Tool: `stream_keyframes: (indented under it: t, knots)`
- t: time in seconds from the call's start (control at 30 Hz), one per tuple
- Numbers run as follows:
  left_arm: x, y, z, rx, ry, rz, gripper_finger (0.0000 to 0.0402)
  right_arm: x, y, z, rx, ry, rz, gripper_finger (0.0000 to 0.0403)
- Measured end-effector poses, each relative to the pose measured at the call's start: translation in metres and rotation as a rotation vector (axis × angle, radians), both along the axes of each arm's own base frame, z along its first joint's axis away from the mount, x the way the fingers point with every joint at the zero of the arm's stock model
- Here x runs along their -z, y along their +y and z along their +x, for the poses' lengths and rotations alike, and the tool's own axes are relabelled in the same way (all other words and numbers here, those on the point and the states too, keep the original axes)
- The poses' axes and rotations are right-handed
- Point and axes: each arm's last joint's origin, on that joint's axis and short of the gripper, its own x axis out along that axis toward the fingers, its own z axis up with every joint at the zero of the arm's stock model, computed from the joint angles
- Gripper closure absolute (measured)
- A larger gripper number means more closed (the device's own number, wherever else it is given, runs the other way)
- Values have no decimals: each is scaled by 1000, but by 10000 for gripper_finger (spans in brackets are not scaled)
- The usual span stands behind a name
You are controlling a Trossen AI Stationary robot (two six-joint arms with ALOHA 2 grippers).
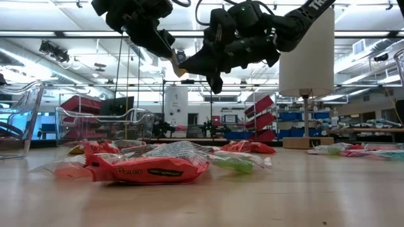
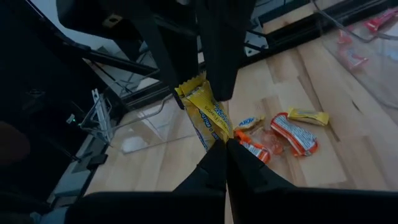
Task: Sort candy
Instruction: Put the yellow candy into the top left transparent bin
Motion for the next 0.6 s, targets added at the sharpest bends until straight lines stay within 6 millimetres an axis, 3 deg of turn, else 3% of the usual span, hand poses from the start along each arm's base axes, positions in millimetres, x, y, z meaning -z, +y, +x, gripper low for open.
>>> stream_keyframes:
  t: [0.23, 0.47, 0.6]
  knots:
    - [0, 0, 0, 11, -8, 15, 314, 0, 0, 0, -1, -6, -5, 403]
    - [0, 0, 0, 16, -8, 19, 386, 0, 0, 0, -1, -12, -27, 402]
    - [0, 0, 0, 15, -7, 18, 393, 0, -1, 0, 3, -11, -27, 392]
